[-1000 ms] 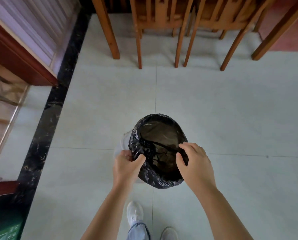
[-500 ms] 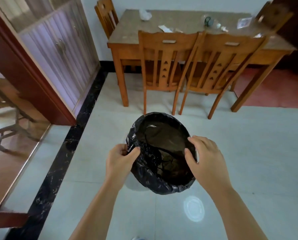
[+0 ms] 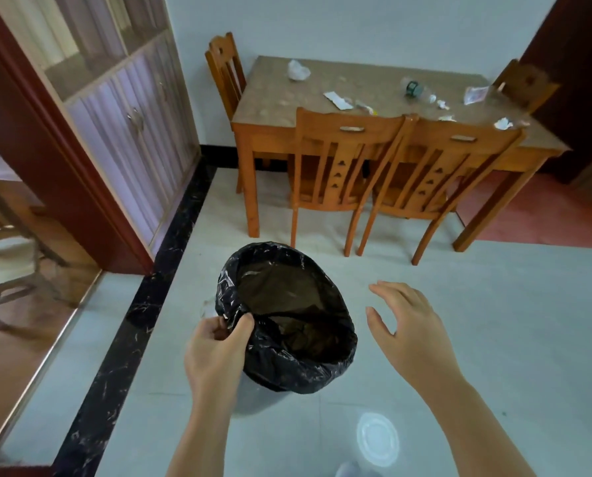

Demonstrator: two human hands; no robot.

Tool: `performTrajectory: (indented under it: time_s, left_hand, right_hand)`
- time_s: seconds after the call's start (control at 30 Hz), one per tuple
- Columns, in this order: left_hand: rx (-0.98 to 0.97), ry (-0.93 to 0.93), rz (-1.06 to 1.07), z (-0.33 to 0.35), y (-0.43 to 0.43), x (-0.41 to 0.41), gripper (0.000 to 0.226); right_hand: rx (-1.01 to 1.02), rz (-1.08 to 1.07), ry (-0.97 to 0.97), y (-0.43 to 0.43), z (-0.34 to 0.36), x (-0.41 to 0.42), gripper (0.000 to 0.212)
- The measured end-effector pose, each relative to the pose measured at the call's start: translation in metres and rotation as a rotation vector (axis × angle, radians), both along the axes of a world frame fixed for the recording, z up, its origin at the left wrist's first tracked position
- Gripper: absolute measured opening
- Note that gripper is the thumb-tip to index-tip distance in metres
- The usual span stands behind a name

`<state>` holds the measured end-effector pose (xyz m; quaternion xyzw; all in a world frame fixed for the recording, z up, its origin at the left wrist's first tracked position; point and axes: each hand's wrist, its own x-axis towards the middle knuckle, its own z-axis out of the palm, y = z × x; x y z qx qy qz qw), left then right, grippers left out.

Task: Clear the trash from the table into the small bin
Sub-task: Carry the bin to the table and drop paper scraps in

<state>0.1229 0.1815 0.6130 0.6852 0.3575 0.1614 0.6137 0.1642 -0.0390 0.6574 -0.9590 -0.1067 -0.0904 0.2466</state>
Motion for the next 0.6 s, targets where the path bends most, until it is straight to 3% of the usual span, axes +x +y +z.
performTrajectory:
  time_s: [0.23, 0.6]
  left_hand:
    - [0.000, -0.056, 0.120, 0.000, 0.042, 0.067, 0.024]
    - [-0.077, -0.078, 0.117, 0.025, 0.094, 0.270, 0.023]
  right_hand:
    - [-0.008, 0.049, 0.042, 0.034, -0.011, 0.093, 0.032]
    - [0.047, 0.085, 0.053, 0.078, 0.002, 0.310, 0.031]
